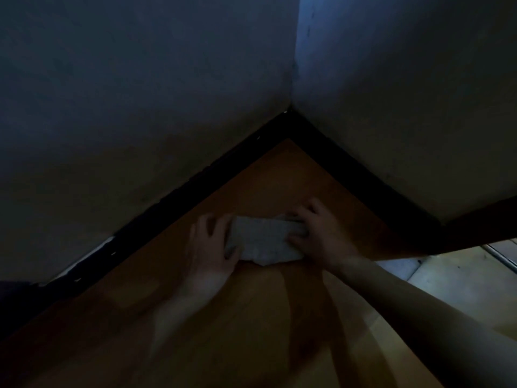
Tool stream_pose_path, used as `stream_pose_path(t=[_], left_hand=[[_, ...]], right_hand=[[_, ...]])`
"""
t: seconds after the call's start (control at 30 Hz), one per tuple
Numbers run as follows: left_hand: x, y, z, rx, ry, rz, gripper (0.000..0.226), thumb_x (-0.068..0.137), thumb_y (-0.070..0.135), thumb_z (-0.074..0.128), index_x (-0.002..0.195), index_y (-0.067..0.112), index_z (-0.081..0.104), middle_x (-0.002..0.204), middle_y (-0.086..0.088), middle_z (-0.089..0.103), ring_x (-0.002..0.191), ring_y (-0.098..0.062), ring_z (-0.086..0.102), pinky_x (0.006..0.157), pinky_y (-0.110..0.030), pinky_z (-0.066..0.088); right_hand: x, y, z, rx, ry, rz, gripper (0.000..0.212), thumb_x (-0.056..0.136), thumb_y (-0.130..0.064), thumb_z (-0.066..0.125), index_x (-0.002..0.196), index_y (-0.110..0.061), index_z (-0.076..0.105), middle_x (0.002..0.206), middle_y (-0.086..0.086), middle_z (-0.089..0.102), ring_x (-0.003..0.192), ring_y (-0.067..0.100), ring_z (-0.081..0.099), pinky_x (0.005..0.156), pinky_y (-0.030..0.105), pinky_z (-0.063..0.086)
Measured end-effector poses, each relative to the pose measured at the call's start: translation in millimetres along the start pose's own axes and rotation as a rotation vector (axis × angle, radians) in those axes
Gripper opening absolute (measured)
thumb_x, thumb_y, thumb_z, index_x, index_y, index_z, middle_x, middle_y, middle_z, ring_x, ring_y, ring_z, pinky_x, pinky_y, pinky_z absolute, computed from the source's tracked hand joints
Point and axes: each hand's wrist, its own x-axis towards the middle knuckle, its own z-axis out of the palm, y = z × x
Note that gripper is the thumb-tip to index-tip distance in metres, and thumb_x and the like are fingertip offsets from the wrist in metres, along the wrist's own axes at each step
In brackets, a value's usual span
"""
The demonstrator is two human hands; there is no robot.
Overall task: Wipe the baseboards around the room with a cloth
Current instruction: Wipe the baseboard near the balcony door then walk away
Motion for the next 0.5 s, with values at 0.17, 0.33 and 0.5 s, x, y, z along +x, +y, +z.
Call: stream_pose_path(t=[0.17,0.33,0.5], left_hand=[[23,4,-4,0.287,-0.11,0.385,0.062,0.095,0.034,0.058,0.154,0.032,0.037,0.151,0.003,0.039,0.138,-0.024,0.031,0.101,-0.042,0.033],[25,13,-5,0.3,-0.046,0.419,0.051,0.088,0.029,0.071,0.136,0.018,0.059,0.119,-0.006,0.055,0.111,-0.029,0.05,0.085,-0.041,0.039],[11,15,-12,0.121,0.121,0.628,0.027,0.07,0.009,0.08,0.095,0.007,0.071,0.091,-0.011,0.064,0.08,-0.034,0.063,0.067,-0.04,0.051]], right_hand=[[0,2,5,-0.139,-0.016,-0.075,0.046,0.082,-0.046,0.072,0.123,-0.028,0.06,0.109,-0.002,0.045,0.1,0.021,0.044,0.079,0.03,0.034],[4,-6,-2,-0.154,-0.068,-0.042,0.035,0.082,-0.04,0.072,0.113,-0.025,0.064,0.11,-0.002,0.054,0.105,0.022,0.049,0.087,0.033,0.036],[-8,-14,-23,-0.14,0.09,-0.245,0.015,0.082,-0.021,0.072,0.091,-0.014,0.062,0.097,0.008,0.055,0.088,0.031,0.053,0.069,0.036,0.038]])
